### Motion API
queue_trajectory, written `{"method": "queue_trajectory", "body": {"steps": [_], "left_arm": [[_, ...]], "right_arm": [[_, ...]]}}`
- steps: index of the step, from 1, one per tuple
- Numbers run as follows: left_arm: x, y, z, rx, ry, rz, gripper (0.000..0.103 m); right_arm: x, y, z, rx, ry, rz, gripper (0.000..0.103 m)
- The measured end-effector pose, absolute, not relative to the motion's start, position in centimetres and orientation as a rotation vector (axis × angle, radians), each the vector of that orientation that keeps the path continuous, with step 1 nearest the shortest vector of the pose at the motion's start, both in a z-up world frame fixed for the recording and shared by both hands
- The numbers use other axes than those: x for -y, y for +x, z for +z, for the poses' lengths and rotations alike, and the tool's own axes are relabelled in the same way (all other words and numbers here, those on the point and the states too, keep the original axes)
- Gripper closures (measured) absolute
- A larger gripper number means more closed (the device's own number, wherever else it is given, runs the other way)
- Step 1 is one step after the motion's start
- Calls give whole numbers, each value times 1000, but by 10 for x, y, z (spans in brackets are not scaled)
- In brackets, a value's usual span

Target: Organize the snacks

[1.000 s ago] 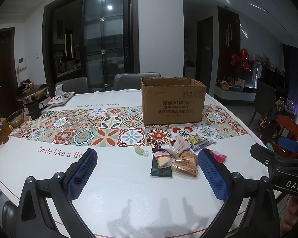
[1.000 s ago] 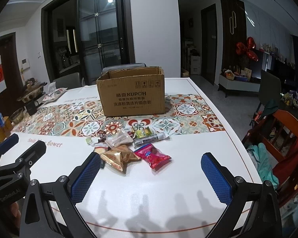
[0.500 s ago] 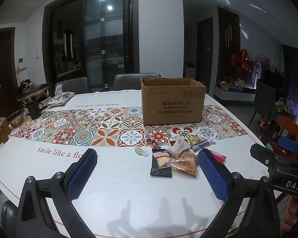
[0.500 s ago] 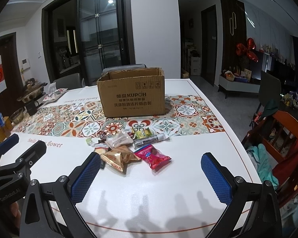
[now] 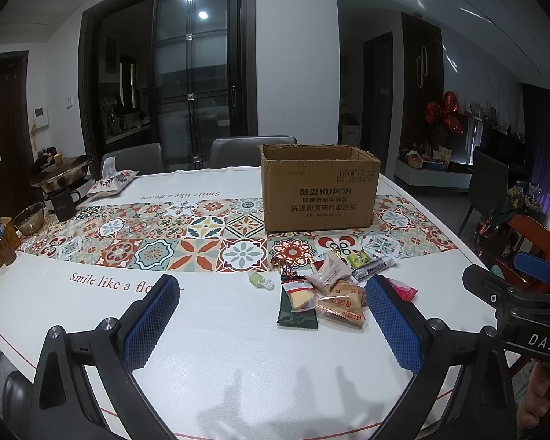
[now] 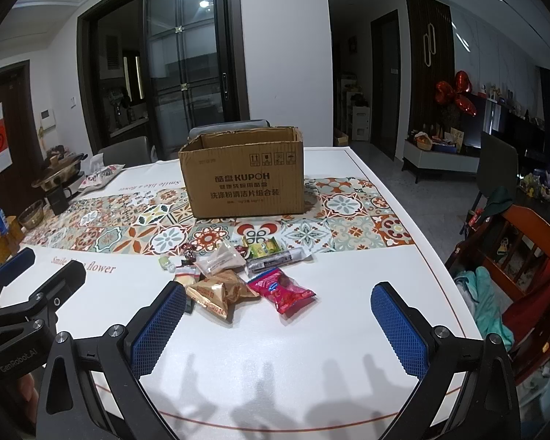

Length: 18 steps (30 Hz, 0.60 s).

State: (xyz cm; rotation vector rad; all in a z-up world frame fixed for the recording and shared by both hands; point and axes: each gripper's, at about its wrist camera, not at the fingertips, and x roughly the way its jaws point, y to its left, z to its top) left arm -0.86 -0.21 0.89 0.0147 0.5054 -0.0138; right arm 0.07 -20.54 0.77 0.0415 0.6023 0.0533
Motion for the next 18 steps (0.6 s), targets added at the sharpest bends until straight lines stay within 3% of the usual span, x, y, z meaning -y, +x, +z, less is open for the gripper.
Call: {"method": "queue_trajectory", "body": {"steps": [18], "left_arm": [[1,-8,8,-503,14,-13,0]], "right_arm": [[205,0,8,-600,41,54,1]]}}
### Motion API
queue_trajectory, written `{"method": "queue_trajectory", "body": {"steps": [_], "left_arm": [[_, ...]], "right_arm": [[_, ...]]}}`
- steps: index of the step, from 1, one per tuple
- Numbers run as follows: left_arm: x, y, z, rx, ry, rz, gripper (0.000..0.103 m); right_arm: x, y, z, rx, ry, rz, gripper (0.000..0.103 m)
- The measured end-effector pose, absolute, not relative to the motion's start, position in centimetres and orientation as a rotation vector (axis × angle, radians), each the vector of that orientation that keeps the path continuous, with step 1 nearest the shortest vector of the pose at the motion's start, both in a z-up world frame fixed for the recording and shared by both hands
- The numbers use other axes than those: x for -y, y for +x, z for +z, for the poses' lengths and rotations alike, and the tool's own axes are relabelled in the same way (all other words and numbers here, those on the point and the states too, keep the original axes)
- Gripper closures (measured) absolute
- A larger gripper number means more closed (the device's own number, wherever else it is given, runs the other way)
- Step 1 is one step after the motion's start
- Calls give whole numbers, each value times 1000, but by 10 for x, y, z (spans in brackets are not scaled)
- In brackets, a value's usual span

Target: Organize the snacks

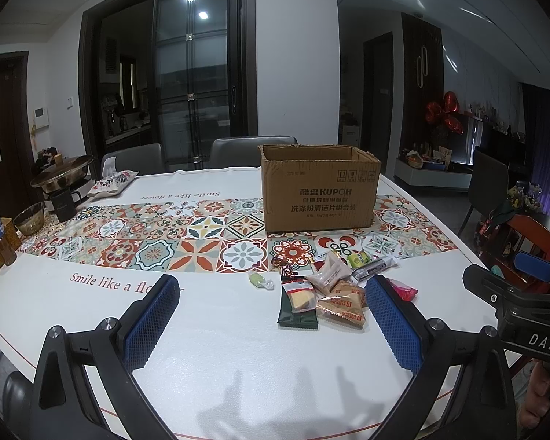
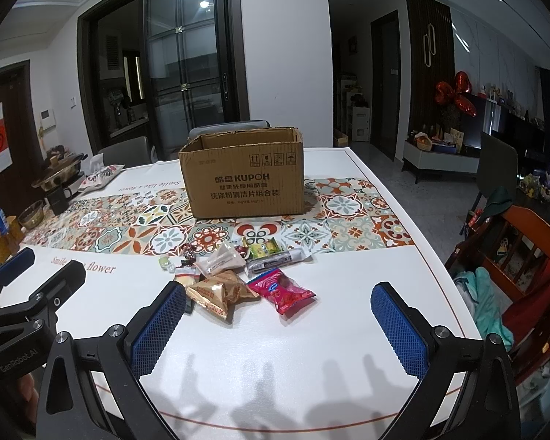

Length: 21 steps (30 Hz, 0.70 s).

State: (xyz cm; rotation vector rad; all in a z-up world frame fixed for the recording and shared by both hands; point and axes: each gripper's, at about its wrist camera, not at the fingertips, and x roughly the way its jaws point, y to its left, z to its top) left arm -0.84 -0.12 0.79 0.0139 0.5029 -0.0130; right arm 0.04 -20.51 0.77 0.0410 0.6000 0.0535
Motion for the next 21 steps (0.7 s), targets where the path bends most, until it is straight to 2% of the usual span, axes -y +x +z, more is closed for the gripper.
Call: {"method": "queue_trajectory", "body": {"steps": [21], "left_arm": [[11,15,4,-562,36,-95,1]], "right_arm": [[209,14,1,-660,58,92,1]]}}
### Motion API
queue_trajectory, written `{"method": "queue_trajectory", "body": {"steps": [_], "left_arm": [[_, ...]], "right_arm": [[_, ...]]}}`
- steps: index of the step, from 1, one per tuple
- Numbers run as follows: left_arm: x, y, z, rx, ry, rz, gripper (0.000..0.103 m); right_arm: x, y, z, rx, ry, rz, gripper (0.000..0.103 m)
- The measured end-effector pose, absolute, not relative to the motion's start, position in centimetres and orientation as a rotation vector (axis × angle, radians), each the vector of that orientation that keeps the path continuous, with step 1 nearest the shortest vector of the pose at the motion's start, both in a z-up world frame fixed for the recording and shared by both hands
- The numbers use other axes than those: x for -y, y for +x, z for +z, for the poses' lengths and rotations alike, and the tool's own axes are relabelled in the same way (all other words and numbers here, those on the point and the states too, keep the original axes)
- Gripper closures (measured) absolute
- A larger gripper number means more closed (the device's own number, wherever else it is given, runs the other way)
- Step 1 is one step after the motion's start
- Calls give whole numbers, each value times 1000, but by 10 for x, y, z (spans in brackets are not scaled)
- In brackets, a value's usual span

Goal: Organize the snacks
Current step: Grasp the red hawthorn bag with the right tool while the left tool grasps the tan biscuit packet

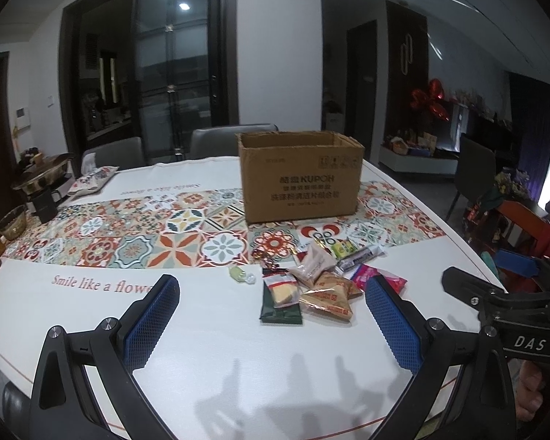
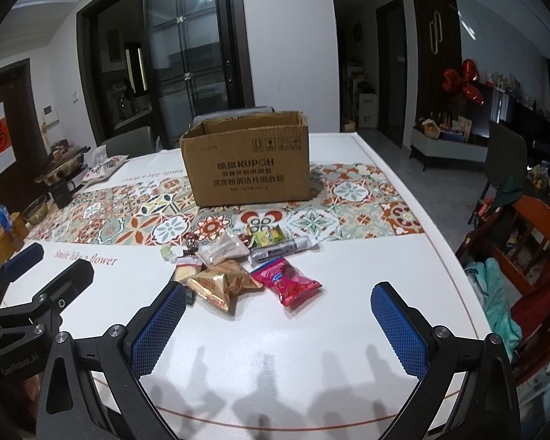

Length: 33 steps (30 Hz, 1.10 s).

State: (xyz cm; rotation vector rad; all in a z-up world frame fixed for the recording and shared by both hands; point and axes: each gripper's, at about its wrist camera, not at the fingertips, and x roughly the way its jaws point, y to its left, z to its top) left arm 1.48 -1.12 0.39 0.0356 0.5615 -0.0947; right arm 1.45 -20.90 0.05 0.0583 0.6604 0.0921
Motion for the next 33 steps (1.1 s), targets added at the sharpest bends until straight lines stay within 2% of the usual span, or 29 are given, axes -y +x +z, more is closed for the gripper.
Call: {"method": "queue_trajectory", "body": {"steps": [11,24,33], "left_arm": [[39,63,-24,-684,102,-211,13],[66,128,-61,-874,146,-350,20],[75,155,-91,-986,172,-431,29]], "right_arm": [[211,59,-31,-753,-9,155,2],[218,126,-63,-929,-113,254,17],[213,156,-88,-1029,-167,346,25]]}}
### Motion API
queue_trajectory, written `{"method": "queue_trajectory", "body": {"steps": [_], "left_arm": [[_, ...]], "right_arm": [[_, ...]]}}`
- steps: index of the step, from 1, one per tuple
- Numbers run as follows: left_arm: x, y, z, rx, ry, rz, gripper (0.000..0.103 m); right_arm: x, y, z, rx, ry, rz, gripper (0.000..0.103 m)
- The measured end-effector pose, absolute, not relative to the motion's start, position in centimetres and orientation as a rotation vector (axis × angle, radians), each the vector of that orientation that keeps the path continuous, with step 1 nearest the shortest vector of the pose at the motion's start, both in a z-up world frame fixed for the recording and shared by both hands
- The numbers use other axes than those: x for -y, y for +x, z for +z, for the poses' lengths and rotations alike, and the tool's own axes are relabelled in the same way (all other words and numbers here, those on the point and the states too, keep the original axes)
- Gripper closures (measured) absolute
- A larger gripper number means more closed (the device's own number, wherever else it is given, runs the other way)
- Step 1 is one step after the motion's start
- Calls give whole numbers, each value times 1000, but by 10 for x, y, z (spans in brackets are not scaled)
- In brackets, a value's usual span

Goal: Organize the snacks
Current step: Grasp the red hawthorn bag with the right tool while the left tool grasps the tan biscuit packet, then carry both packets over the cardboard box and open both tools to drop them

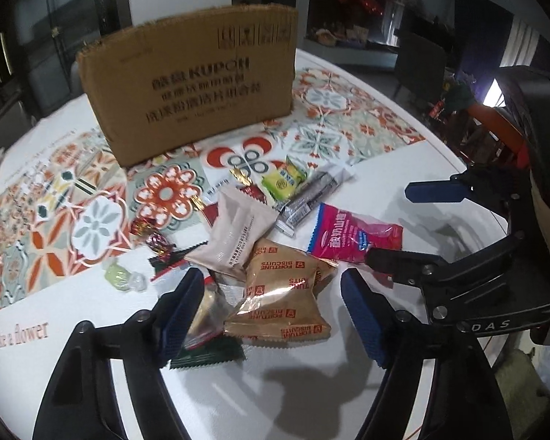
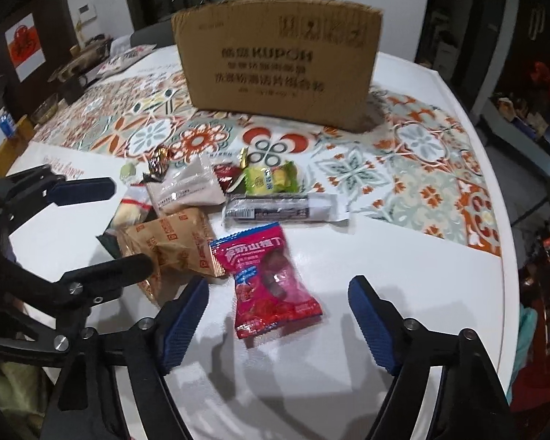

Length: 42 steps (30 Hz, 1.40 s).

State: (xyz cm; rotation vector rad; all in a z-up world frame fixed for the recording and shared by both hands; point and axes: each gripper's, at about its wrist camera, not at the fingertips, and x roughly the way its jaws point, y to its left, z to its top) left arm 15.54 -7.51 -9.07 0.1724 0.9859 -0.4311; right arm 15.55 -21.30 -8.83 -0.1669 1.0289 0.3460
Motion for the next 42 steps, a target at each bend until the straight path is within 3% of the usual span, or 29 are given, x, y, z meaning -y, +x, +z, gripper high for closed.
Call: {"method": "queue_trajectory", "body": {"steps": [7,12,18,28,42], "left_arm": [[76,169,-107,-1046,136,-458,37],[76,173,-115,-1086,110,-468,50],[75,171,-117,-1099,80,-477,57],[70,157,-102,-1042,61,-460,59],[59,157,-51,-899,44,-413,59]], "right_arm": [[209,171,-105,-1082,-166,378,32],[211,176,-112,-1101,-140,380,32],[208,175,-117,-1119,-121,392,50],[206,163,-107,-1085,-98,393,62],[202,156,-64,-973,-55,363,62]]}}
